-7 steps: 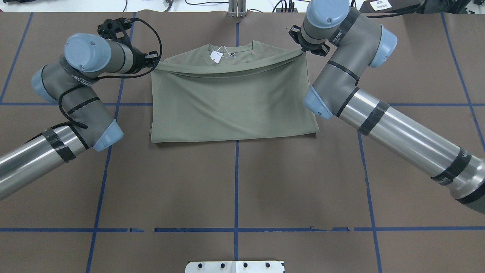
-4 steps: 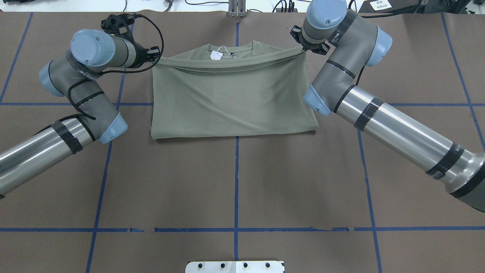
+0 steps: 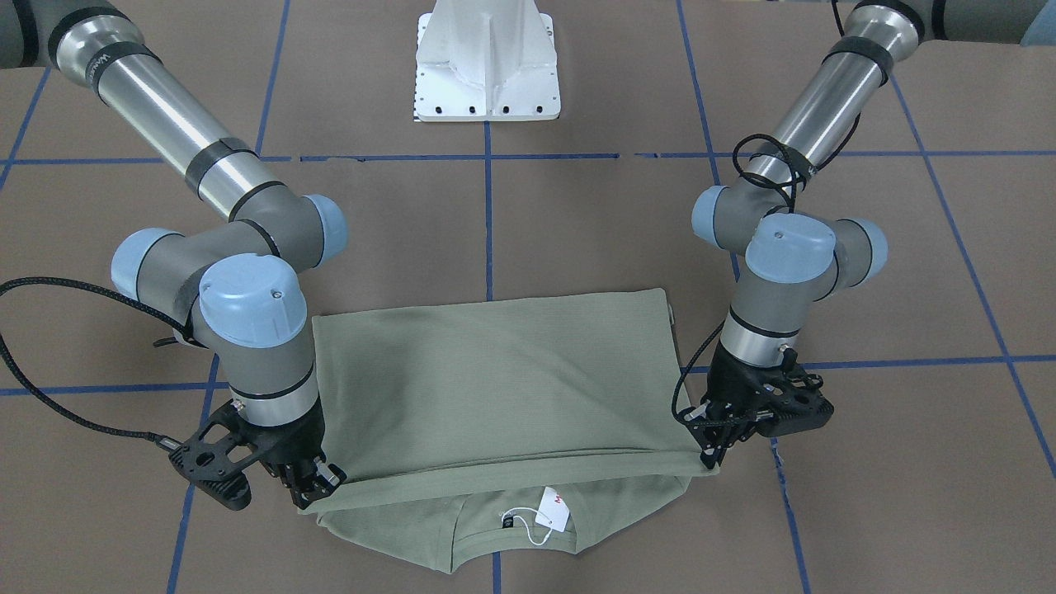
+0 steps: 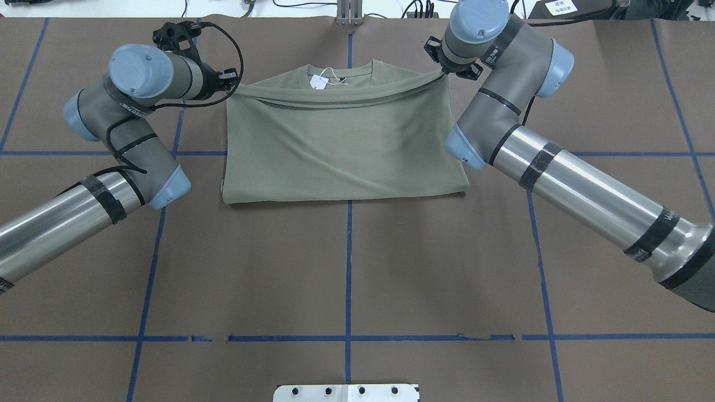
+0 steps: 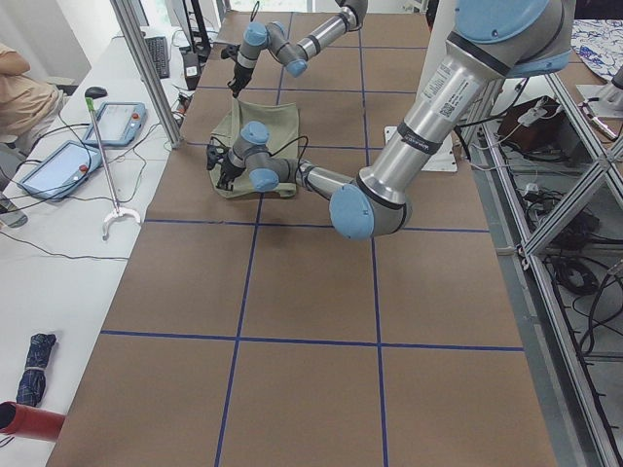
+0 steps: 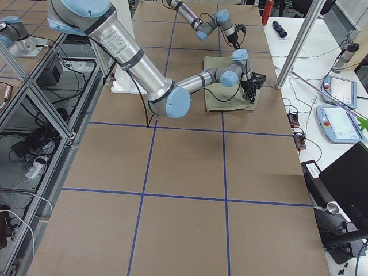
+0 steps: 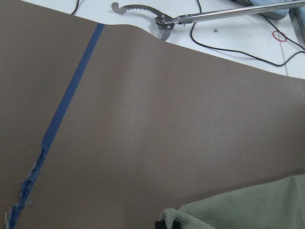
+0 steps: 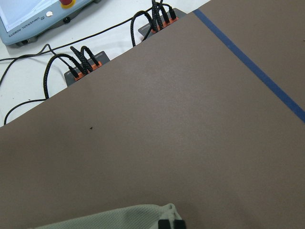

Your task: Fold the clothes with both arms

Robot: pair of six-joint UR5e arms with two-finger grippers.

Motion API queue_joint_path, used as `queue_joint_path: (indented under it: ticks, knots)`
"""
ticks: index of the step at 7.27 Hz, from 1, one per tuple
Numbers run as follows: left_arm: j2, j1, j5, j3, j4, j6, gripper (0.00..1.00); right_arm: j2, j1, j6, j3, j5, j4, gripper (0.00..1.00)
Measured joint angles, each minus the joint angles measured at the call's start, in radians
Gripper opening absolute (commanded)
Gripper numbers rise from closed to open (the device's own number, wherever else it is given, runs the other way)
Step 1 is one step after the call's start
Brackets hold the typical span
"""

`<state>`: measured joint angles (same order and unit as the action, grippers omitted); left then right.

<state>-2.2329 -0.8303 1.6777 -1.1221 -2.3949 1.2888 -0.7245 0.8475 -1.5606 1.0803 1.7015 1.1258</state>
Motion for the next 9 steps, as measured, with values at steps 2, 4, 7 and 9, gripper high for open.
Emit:
queue_joint_path:
  ticks: [2, 4, 7, 9]
  knots:
    - [0.008, -0.005, 0.012, -0.005, -0.056, -0.001, 0.54, -0.010, 0.002, -0.011, 0.032, 0.004, -0.044, 0.60]
    - [0.066, -0.013, 0.080, -0.113, -0.084, 0.006, 0.55, -0.112, -0.011, -0.026, 0.182, 0.014, -0.050, 0.62]
    - [0.169, -0.009, 0.147, -0.307, -0.075, 0.009, 0.55, -0.392, -0.094, -0.132, 0.515, 0.020, -0.045, 0.68]
    - [0.180, -0.008, 0.184, -0.324, -0.074, 0.011, 0.55, -0.477, -0.162, -0.230, 0.588, -0.011, -0.047, 0.68]
